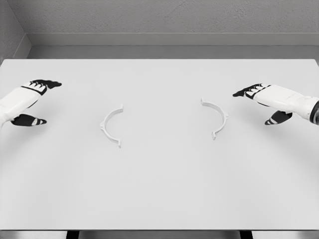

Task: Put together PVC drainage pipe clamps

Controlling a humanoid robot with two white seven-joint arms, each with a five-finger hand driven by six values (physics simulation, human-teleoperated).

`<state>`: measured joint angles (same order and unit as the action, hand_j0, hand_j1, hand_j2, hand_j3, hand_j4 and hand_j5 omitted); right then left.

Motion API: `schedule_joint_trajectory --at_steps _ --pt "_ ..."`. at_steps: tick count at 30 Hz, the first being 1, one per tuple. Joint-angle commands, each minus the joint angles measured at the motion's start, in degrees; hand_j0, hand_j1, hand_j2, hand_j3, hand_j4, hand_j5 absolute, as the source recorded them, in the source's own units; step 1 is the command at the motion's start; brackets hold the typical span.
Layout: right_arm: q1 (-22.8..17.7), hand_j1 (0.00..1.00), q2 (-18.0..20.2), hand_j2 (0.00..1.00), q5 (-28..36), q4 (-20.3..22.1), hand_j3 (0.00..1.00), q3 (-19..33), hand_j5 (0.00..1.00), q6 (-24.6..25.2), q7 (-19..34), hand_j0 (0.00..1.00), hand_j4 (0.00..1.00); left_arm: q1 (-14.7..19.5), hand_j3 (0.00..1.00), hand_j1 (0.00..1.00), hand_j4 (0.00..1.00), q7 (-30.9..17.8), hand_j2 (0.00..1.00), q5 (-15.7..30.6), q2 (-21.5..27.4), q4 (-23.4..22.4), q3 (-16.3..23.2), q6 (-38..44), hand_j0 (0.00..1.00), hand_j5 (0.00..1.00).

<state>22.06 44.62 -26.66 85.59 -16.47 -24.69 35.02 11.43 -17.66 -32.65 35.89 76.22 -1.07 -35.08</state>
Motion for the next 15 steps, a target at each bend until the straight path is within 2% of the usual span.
schedule_joint_trajectory --at_steps 1,3,6,9,10,14,15 --pt "0.0 1.00 0.3 1.00 0.0 0.0 1.00 0.0 1.00 0.0 0.0 1.00 1.00 0.0 1.00 1.00 1.00 0.0 1.00 0.2 -0.4 -0.2 0.0 0.1 1.00 1.00" --pt "0.0 1.00 0.4 1.00 0.4 -0.2 1.00 0.5 1.00 0.1 0.0 1.00 1.00 0.0 1.00 1.00 1.00 0.0 1.00 0.2 -0.5 -0.2 0.1 0.1 1.00 1.00" --pt "0.0 1.00 0.6 1.00 0.6 -0.1 1.00 0.5 1.00 -0.2 0.0 1.00 1.00 0.4 1.00 1.00 1.00 -0.1 1.00 -3.6 -5.0 0.5 0.0 0.1 1.00 1.00" --pt "0.1 1.00 0.0 1.00 0.4 -0.5 1.00 0.3 1.00 0.1 0.0 1.00 1.00 -0.2 1.00 1.00 1.00 -0.1 1.00 -3.9 -10.0 2.9 0.1 0.1 1.00 1.00" --pt "0.3 1.00 -1.0 1.00 0.6 -1.7 1.00 0.3 1.00 0.1 0.0 1.00 1.00 -1.4 1.00 1.00 1.00 -0.1 1.00 -4.1 -11.8 4.5 0.1 0.1 1.00 1.00" --pt "1.6 1.00 -3.9 1.00 0.5 -1.7 1.00 0.0 1.00 0.1 0.0 1.00 1.00 -1.9 1.00 1.00 1.00 -0.2 1.00 -4.4 -13.5 5.7 0.1 0.1 1.00 1.00" --pt "1.6 1.00 -4.9 1.00 0.4 -2.0 1.00 0.0 1.00 0.1 0.0 1.00 1.00 -2.1 1.00 1.00 1.00 -0.2 1.00 -4.4 -15.2 6.0 0.0 0.1 1.00 1.00"
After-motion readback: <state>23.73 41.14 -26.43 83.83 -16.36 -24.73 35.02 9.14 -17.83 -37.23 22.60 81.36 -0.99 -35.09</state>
